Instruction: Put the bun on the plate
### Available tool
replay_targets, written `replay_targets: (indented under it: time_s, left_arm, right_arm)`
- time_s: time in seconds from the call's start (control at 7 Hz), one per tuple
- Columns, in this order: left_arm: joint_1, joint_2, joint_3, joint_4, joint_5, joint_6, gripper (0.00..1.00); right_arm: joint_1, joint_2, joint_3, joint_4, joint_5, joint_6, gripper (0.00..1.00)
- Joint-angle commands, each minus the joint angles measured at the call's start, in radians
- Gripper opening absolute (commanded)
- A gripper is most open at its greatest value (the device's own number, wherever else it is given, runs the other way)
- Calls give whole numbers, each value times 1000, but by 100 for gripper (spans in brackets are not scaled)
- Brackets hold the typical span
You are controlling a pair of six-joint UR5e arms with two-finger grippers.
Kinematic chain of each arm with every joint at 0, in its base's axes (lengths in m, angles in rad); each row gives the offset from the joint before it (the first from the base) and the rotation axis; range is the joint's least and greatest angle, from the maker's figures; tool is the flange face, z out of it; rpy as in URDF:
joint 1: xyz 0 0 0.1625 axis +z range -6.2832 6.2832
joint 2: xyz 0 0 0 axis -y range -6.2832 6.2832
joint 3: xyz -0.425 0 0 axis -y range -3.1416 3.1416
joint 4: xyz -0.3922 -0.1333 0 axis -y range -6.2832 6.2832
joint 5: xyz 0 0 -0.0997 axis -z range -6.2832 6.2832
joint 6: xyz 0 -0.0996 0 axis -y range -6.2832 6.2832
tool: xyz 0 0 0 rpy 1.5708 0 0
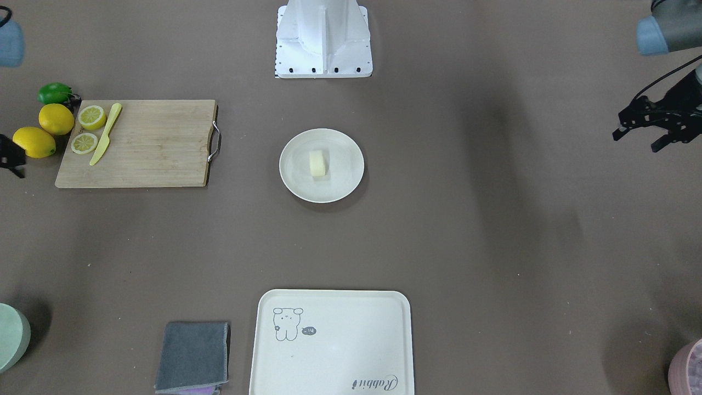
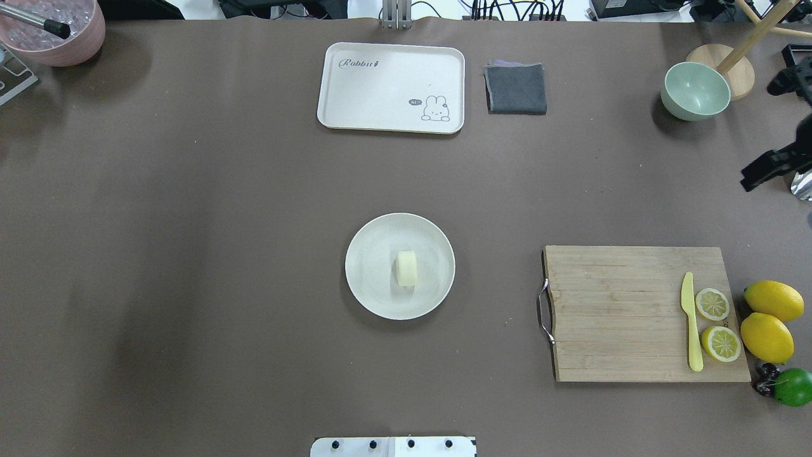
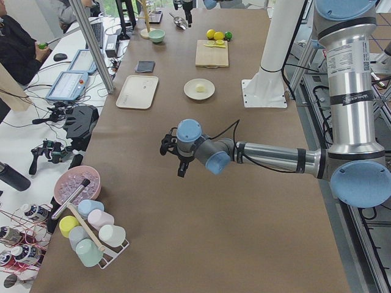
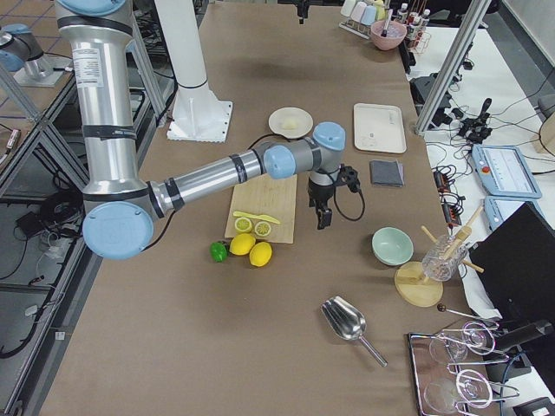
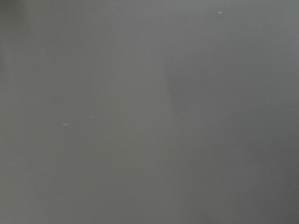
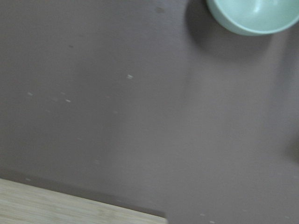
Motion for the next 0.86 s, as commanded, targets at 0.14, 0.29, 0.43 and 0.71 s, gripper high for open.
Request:
replay_targets:
  time_s: [0.14,0.29,0.43,0.71]
  left_arm:
    - [-100,6,47,191,-25,165,98]
    - [-140,-6,28,285,-25,211,98]
    - [-141,-20,-34,413,-24,212,98]
    - [-171,-77,-119,632,45,286,98]
  right_arm:
    - [227,-58,-188,4,30,-354,100]
    - [241,-59,-196,4,34,-368,100]
    - [257,-58,-206,4,34,-368,100]
    - [266,-47,-206,4,61,-358,100]
